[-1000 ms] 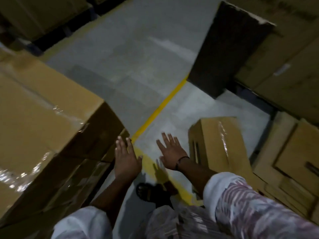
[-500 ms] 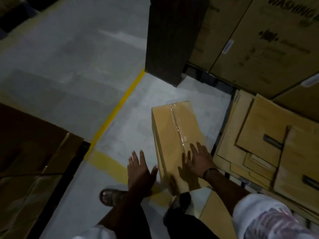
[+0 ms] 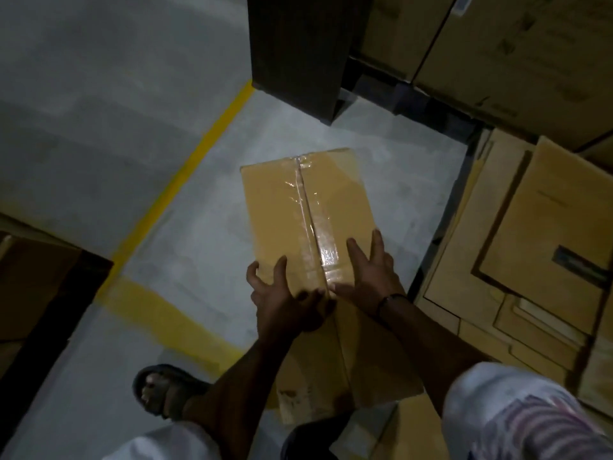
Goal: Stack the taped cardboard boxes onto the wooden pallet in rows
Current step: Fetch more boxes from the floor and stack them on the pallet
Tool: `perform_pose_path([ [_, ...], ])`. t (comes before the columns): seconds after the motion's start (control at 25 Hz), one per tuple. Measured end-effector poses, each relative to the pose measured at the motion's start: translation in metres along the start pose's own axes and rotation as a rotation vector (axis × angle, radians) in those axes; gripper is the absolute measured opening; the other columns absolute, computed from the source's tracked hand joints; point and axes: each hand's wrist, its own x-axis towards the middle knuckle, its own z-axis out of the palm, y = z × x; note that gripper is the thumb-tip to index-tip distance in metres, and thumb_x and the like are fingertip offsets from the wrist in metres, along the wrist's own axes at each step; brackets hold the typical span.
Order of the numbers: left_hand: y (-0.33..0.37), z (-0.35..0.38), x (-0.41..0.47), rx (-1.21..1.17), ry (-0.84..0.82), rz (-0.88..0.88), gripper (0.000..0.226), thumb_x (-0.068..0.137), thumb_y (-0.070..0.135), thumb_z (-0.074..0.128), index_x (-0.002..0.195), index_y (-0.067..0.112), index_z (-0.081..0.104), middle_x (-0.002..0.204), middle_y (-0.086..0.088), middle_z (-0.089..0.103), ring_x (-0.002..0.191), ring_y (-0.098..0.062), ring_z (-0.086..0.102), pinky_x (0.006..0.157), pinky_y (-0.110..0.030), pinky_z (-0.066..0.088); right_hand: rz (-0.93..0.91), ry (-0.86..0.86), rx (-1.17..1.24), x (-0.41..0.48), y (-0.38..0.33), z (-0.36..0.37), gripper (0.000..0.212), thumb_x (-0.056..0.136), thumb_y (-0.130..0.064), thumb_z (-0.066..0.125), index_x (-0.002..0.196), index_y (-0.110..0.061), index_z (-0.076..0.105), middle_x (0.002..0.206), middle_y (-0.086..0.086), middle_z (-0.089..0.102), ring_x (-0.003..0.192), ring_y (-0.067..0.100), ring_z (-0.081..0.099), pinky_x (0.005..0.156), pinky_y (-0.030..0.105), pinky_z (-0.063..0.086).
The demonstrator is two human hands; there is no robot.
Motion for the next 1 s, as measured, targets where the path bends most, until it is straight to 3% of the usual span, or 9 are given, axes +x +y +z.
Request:
perform_pose_path([
  [0.16, 0.002, -0.016, -0.016, 0.128, 0.073, 0.036, 0.104, 0.068, 0.087, 0.068, 0.153, 0.034, 0.038, 0.165, -0.006, 0.004, 0.13, -0.053, 0.044, 0.097, -0.06, 0.052, -0.085, 0.092, -0.139, -0.025, -0.019, -0.002, 0.106, 0.069, -0.093, 0.043, 0.157, -0.041, 0.014, 0.167, 0.005, -0.012, 0.142, 0.048, 0.022, 0.104, 0.06, 0.043],
  [0.28, 0.016, -0.084, -0.045, 0.249, 0.14, 0.133, 0.085, 0.078, 0.081, 0.061, 0.15, 0.04, 0.042, 0.165, -0.003, 0.013, 0.134, -0.048, 0.04, 0.102, -0.061, 0.045, -0.131, 0.148, -0.196, -0.072, -0.06, -0.043, 0.098, 0.073, -0.096, 0.03, 0.155, -0.043, 0.022, 0.168, 0.003, 0.0, 0.139, 0.044, 0.028, 0.104, 0.056, 0.04],
  [0.44, 0.05, -0.212, -0.09, 0.31, 0.132, 0.103, 0.078, 0.08, 0.088, 0.046, 0.147, 0.049, 0.045, 0.162, 0.009, 0.018, 0.138, -0.038, 0.03, 0.112, -0.055, 0.033, -0.129, 0.132, -0.124, -0.137, -0.159, -0.115, 0.089, 0.078, -0.092, 0.033, 0.153, -0.045, 0.028, 0.168, -0.005, 0.004, 0.141, 0.041, 0.025, 0.111, 0.053, 0.033],
  [0.6, 0.063, -0.341, -0.113, 0.261, 0.254, 0.084, 0.079, 0.077, 0.093, 0.042, 0.143, 0.05, 0.05, 0.158, 0.013, 0.023, 0.135, -0.036, 0.034, 0.108, -0.051, 0.031, -0.172, 0.219, -0.112, -0.182, -0.269, -0.181, 0.086, 0.079, -0.09, 0.032, 0.151, -0.043, 0.035, 0.167, -0.005, 0.011, 0.137, 0.041, 0.03, 0.111, 0.049, 0.035],
  [1.0, 0.029, -0.595, -0.079, 0.168, 0.532, 0.158, 0.077, 0.077, 0.089, 0.046, 0.141, 0.046, 0.054, 0.157, 0.01, 0.027, 0.131, -0.038, 0.037, 0.109, -0.052, 0.033, -0.354, 0.468, -0.152, -0.186, -0.536, -0.264, 0.078, 0.082, -0.081, 0.041, 0.149, -0.041, 0.037, 0.164, -0.002, 0.016, 0.134, 0.038, 0.034, 0.106, 0.049, 0.04],
])
